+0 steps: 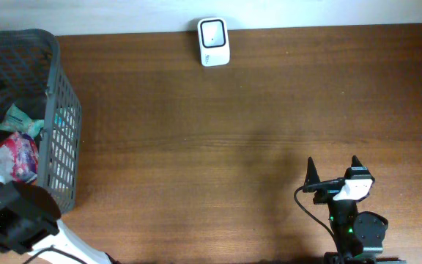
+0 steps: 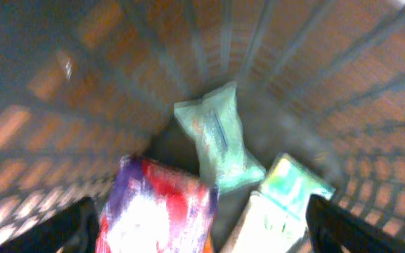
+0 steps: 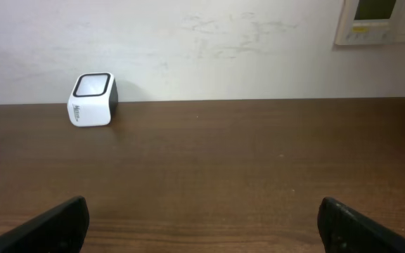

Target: Scan the item barcode

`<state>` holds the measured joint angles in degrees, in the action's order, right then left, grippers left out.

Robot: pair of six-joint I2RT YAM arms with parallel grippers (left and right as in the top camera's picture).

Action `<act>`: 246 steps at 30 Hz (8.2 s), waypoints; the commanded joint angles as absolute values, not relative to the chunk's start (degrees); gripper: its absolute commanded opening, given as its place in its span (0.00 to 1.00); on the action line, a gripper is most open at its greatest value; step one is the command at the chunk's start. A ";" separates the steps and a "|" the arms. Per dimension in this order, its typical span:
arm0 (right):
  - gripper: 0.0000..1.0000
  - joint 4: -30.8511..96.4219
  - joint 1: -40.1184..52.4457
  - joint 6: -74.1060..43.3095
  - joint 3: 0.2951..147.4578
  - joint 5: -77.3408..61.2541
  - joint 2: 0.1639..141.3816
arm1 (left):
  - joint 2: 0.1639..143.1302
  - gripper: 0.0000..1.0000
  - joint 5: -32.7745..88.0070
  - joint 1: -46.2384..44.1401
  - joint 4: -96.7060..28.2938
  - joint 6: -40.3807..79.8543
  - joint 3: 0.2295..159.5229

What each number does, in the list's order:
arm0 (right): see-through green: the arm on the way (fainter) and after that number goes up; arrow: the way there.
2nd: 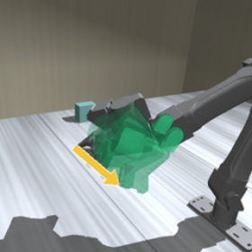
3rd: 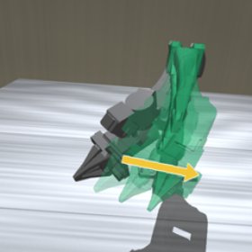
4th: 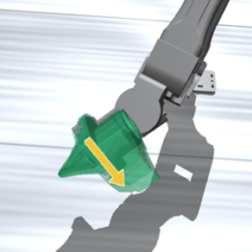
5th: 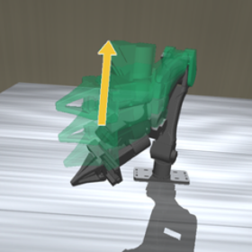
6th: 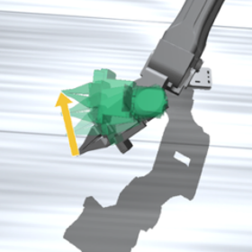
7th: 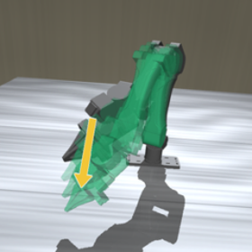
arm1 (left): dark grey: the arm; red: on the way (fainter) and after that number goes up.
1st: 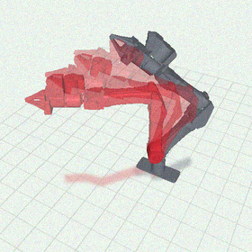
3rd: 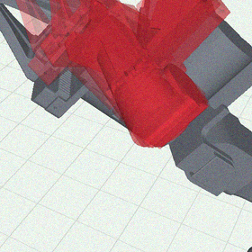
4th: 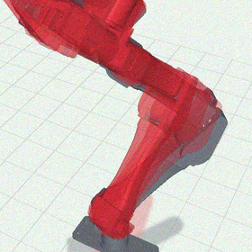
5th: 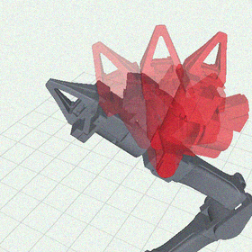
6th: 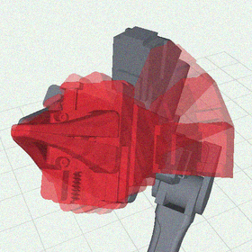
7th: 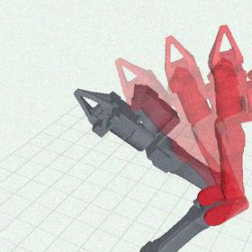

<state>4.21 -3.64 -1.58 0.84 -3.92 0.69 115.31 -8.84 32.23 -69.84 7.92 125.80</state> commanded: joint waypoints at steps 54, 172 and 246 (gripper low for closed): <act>0.99 4.25 -3.38 -2.20 0.32 -3.42 0.32 | 104.77 0.00 26.92 4.89 -77.41 7.29 153.64; 0.99 4.25 -3.40 -2.20 0.32 -3.42 0.32 | 113.58 0.99 0.75 -23.86 -78.63 5.54 113.84; 0.99 4.25 -3.40 -2.20 0.32 -3.42 0.32 | 141.82 0.85 -8.32 27.88 -88.03 16.27 152.11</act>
<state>4.21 -3.64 -1.54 0.84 -3.92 0.69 133.73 -8.93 27.88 -85.78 15.92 148.33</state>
